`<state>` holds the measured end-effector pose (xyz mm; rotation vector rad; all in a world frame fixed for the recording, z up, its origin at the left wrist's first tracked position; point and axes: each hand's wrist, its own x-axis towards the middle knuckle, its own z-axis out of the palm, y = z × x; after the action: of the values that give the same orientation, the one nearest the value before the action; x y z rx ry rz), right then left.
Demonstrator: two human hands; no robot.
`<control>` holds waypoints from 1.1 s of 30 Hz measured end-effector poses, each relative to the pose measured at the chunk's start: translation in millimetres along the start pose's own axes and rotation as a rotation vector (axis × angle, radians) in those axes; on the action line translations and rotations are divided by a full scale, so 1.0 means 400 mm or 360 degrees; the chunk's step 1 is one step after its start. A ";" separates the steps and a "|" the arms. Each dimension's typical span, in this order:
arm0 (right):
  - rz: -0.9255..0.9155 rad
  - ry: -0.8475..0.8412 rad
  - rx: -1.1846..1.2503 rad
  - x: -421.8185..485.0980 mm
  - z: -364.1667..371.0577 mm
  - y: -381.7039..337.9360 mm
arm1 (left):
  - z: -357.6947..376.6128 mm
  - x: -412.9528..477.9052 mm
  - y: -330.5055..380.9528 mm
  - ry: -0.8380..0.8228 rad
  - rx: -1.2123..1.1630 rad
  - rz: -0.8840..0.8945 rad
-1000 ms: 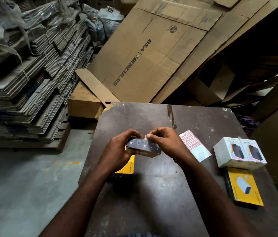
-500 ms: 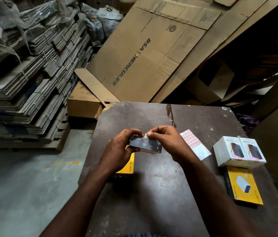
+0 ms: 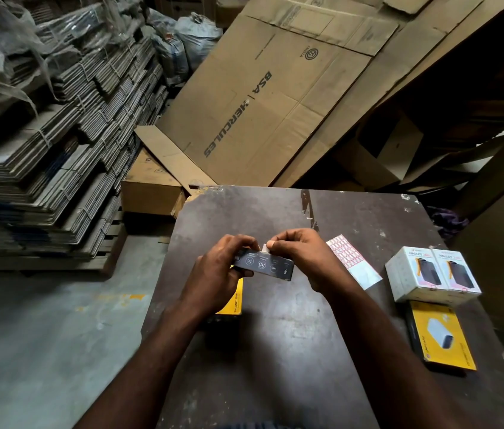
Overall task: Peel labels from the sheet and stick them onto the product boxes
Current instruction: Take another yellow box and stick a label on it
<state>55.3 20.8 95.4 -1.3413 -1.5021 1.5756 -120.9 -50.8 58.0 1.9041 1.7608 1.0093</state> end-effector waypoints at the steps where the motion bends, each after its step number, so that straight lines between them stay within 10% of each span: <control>1: 0.0003 0.0001 0.0004 0.000 0.000 -0.001 | 0.000 0.000 0.001 0.0005 -0.0003 0.0005; 33: -0.0452 0.0164 -0.0334 -0.011 0.021 0.014 | -0.022 -0.006 0.001 0.0042 -0.0112 0.0022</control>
<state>50.3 12.6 90.0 -1.2340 -1.7433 1.1822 -126.6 -54.9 63.7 1.8704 1.7058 1.0917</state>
